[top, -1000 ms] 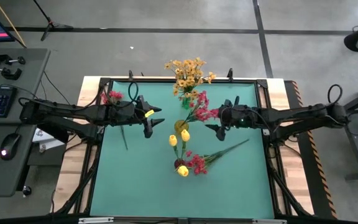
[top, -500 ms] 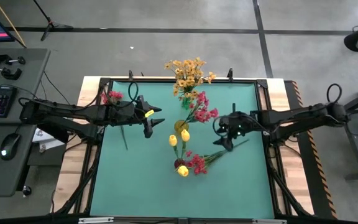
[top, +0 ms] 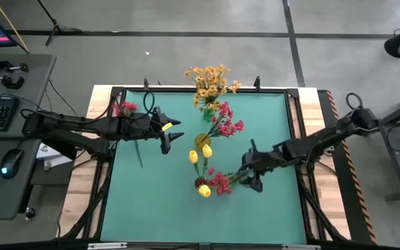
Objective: Sort flowers into vase by color
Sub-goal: Put the right red flowers into the yellow vase
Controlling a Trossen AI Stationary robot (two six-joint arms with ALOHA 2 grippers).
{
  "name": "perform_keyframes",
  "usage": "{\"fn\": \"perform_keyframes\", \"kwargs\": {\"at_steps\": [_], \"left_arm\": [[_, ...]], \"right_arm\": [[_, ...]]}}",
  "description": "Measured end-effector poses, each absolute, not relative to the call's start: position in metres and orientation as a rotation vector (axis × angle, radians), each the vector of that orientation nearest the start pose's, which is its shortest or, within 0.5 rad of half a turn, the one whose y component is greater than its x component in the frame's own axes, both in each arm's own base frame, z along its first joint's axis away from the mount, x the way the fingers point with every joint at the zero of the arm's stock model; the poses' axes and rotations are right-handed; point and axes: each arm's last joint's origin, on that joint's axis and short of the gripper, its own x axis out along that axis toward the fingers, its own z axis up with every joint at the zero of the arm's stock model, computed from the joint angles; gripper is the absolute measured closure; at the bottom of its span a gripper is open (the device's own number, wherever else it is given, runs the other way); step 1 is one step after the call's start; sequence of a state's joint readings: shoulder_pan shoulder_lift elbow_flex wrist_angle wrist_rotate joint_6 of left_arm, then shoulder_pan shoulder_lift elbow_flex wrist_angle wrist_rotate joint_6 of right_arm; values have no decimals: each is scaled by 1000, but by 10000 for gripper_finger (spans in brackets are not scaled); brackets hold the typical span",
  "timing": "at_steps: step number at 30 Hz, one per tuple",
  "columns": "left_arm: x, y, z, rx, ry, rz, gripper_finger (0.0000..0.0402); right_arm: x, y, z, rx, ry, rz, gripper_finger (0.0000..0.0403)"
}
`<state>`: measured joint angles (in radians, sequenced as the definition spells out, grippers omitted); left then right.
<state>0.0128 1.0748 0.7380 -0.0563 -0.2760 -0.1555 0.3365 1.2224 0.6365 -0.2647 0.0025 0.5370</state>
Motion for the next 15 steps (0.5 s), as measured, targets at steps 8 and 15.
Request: {"fn": "perform_keyframes", "kwargs": {"at_steps": [8, 15], "left_arm": [[234, 11, 275, -101, 367, 315, 178], [234, 11, 275, -100, 368, 314, 178]], "right_arm": [[226, 82, 168, 185, 1114, 47, 108], [240, 84, 153, 0, 1197, 29, 108]]}}
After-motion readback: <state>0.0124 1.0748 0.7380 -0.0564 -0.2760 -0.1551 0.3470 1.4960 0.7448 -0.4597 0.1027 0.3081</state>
